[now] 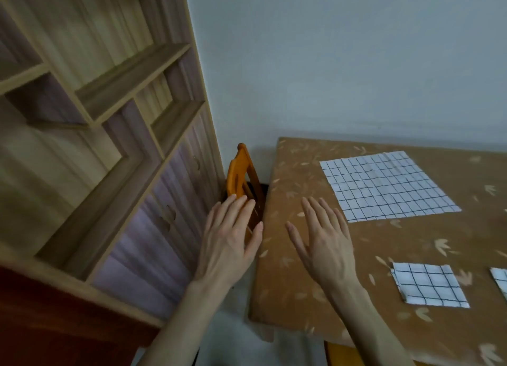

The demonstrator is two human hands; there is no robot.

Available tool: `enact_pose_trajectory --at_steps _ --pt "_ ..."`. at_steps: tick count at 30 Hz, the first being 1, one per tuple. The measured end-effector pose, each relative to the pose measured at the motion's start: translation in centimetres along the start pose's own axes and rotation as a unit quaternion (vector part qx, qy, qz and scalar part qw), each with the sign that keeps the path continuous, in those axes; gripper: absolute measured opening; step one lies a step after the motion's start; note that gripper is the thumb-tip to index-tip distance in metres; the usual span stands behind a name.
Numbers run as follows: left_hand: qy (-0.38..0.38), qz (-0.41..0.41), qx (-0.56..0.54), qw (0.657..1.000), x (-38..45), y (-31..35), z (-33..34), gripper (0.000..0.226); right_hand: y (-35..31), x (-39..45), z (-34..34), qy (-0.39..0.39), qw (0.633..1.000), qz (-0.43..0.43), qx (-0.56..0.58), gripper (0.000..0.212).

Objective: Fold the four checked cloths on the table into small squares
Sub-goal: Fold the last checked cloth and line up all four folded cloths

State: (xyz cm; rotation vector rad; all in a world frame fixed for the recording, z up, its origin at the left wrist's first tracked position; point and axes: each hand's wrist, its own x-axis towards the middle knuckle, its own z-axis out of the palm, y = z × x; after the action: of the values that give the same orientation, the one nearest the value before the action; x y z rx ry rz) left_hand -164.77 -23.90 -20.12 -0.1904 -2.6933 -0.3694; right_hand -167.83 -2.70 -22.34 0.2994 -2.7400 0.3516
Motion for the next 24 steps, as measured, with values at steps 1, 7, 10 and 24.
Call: enact_pose_trajectory --at_steps 1,7,10,24 --pt "-0.006 0.01 -0.005 1.0 1.1 -0.8 0.6 0.053 -0.2 0.6 0.3 0.002 1.0 0.011 -0.007 0.071" --pt "-0.023 0.089 -0.046 0.995 8.5 -4.6 4.3 0.054 -0.8 4.4 2.7 0.0 0.993 0.103 -0.056 0.072" --pt "-0.032 0.128 -0.067 0.989 12.0 -6.1 5.9 0.052 -1.3 6.3 3.9 0.006 0.984 0.164 -0.074 0.072" --pt "-0.094 0.207 -0.147 0.963 23.6 -2.3 16.9 0.053 5.7 12.0 6.4 0.018 0.944 0.315 -0.091 0.072"
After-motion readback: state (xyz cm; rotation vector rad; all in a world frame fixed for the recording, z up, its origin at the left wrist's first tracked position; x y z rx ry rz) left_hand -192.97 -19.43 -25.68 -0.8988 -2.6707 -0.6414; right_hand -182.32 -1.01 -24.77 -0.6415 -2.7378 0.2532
